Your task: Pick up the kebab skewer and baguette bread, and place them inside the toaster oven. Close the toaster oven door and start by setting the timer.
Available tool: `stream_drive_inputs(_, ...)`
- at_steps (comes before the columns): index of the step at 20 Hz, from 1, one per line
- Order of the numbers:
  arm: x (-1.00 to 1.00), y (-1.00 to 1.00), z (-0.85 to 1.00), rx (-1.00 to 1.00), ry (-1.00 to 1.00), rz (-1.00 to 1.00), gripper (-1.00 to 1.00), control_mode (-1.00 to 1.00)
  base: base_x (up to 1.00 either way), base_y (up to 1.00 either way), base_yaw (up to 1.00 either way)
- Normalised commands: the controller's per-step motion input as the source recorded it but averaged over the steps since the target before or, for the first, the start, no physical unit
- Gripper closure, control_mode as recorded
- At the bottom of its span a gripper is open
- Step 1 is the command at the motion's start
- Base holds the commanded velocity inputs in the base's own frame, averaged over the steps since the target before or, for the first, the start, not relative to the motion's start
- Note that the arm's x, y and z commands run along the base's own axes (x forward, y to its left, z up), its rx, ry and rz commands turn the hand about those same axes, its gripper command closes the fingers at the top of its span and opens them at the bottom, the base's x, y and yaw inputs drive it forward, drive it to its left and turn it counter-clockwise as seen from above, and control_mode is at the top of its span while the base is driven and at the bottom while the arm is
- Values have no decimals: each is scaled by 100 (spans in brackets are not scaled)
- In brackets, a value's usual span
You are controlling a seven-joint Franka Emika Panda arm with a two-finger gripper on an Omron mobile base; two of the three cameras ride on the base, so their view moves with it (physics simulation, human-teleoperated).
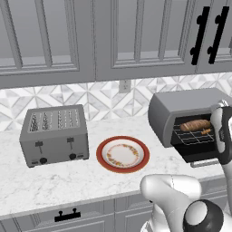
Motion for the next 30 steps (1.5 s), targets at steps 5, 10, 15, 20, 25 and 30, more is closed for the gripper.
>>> stream_drive_inputs(5,44,-32,-26,0,0,-5,100,-100,0,0,0)
stream_drive_inputs(10,42,-21,-27,0,0,-2,100,-100,0,0,0)
stream_drive_inputs(15,47,0,-33,0,0,0,100,-100,0,0,0)
stream_drive_inputs(20,34,0,-35,0,0,0,100,-100,0,0,0)
stream_drive_inputs(25,30,-5,-24,0,0,0,100,-100,0,0,0)
stream_drive_inputs(30,14,-11,-7,0,0,0,100,-100,0,0,0)
